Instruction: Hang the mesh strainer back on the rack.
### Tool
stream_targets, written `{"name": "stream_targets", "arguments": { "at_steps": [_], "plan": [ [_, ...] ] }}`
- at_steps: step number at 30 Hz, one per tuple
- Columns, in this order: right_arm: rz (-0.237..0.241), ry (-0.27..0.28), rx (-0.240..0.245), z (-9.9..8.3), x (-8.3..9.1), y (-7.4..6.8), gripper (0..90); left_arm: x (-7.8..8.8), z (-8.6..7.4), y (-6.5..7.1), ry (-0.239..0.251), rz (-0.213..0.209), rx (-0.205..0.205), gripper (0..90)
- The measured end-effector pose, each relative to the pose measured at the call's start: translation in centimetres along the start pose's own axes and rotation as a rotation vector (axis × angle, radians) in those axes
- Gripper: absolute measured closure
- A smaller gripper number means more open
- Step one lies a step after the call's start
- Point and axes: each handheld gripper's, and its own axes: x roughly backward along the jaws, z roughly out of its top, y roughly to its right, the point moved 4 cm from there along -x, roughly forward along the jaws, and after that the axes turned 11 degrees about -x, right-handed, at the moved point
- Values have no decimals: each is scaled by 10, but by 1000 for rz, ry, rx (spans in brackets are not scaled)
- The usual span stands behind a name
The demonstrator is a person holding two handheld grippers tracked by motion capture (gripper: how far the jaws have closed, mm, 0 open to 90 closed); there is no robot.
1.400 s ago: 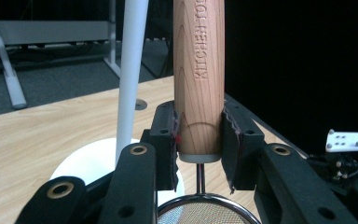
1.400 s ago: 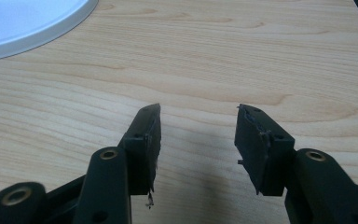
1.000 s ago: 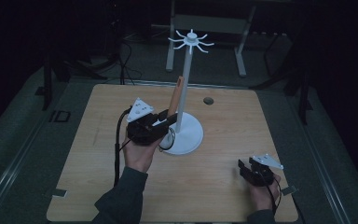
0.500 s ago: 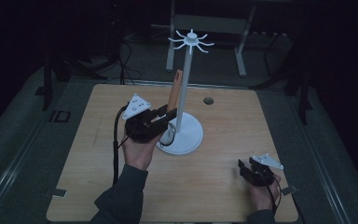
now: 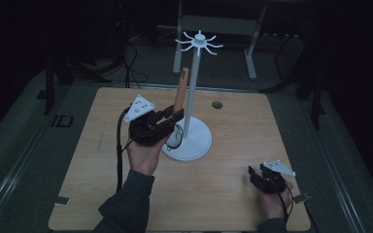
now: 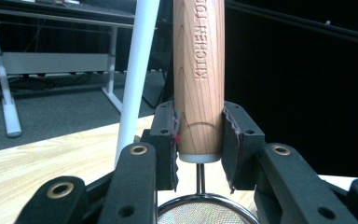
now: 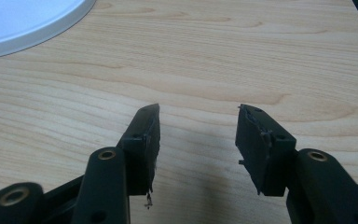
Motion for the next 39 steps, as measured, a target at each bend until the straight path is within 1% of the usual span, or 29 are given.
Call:
{"name": "stream_targets", "arguments": {
  "at_steps": [2, 5, 11, 19, 26, 33, 37, 39],
  "plan": [
    [0, 0, 2, 0, 0, 0, 494, 1, 1, 0, 10, 7, 6, 690],
    [2, -2, 3, 0, 0, -1, 493, 1, 3, -2, 21, 7, 21, 690],
    [0, -1, 4, 0, 0, -1, 493, 3, 6, -4, 38, 15, 35, 690],
    [1, -2, 2, 0, 0, -1, 492, 4, 12, -7, 62, 11, 59, 690],
    [0, -1, 4, 0, 0, -1, 491, 4, 18, -13, 98, -1, 108, 691],
    [0, -2, 4, 0, 0, -1, 490, 2, 26, -16, 116, -22, 126, 691],
    [0, -2, 2, 0, 0, -1, 490, -2, 28, -17, 114, -32, 138, 691],
    [1, -1, 5, 0, 0, -1, 490, -3, 29, -17, 113, -30, 141, 691]
  ]
}}
